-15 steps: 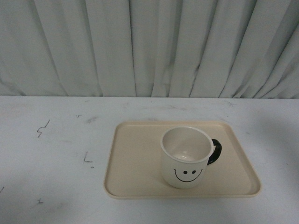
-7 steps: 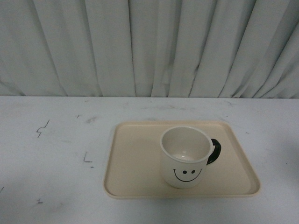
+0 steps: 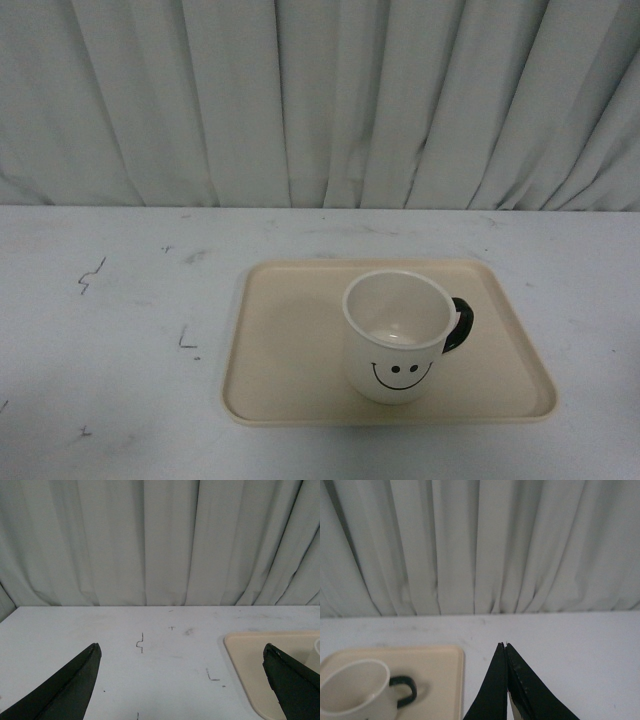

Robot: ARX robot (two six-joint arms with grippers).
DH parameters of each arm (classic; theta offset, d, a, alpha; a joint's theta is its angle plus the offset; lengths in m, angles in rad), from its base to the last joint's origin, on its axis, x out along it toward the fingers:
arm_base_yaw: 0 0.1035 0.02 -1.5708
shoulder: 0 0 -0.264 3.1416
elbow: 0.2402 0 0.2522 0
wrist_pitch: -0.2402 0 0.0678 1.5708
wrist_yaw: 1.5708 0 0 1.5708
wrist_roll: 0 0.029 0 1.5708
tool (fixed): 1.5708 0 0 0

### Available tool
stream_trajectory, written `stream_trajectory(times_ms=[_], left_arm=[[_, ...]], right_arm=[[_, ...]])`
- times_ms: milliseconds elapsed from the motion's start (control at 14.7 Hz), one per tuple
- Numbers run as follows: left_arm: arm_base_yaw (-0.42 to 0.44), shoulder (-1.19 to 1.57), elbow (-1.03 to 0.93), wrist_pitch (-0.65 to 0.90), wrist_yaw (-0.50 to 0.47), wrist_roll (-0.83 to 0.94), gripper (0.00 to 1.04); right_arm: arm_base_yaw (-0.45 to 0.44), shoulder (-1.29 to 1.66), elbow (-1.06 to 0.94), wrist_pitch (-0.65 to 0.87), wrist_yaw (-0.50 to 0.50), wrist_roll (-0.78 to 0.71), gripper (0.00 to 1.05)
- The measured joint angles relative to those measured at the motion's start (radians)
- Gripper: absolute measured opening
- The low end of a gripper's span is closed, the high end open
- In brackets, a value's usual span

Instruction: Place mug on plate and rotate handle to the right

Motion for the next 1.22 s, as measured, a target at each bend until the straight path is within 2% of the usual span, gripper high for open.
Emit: stream_trajectory(times_ms=[68, 543, 1222], left_arm=[[0.0, 0.0, 0.0, 0.0, 0.0, 0.0, 0.98], [0.0, 0.0, 0.0, 0.0, 0.0, 0.0, 0.98], [0.0, 0.0, 0.0, 0.0, 0.0, 0.0, 0.98]], right_arm=[[0.0, -0.029, -0.05, 0.014, 0.0, 0.0, 0.02], [0.0, -0.346, -0.058, -0.264, -0.001, 0.0, 0.02], [0.0, -0.595, -0.059, -0.515, -0.001, 0.0, 0.02]])
